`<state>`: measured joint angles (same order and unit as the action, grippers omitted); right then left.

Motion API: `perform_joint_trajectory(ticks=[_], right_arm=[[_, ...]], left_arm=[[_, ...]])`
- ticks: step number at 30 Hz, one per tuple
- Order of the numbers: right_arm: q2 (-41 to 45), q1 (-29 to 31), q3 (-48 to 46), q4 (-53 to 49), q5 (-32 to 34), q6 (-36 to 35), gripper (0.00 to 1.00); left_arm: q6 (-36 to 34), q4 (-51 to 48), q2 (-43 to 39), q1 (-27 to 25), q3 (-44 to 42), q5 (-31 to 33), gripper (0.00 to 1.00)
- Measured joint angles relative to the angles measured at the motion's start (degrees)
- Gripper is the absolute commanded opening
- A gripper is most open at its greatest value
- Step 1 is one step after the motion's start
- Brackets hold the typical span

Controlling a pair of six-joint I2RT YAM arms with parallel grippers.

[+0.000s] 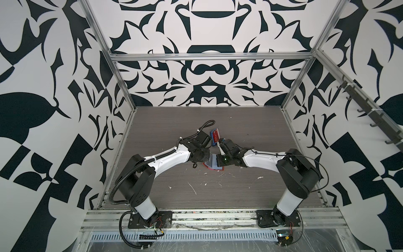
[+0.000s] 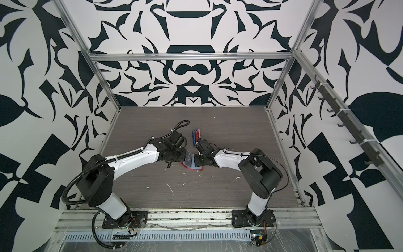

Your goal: Put the credit cards into the card holder

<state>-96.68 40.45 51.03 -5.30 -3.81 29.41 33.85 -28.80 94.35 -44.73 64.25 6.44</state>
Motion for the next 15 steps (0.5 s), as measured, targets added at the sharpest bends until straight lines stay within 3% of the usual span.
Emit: perform_joint_trajectory(ticks=[10, 12, 15], right_arm=[[9.8, -0.1, -2.6, -1.6, 6.0, 0.4, 0.00], [10.6, -0.2, -2.8, -3.2, 7.3, 0.4, 0.07], [10.7, -0.3, -2.8, -5.0, 8.6, 0.3, 0.27]], left_arm=[[-0.1, -1.8, 0.5, -0.8, 1.8, 2.1, 0.00], [-0.2, -2.1, 0.5, -0.9, 2.0, 2.6, 0.00], [-0.2, -2.4, 0.6, -1.1, 2.2, 2.9, 0.00]])
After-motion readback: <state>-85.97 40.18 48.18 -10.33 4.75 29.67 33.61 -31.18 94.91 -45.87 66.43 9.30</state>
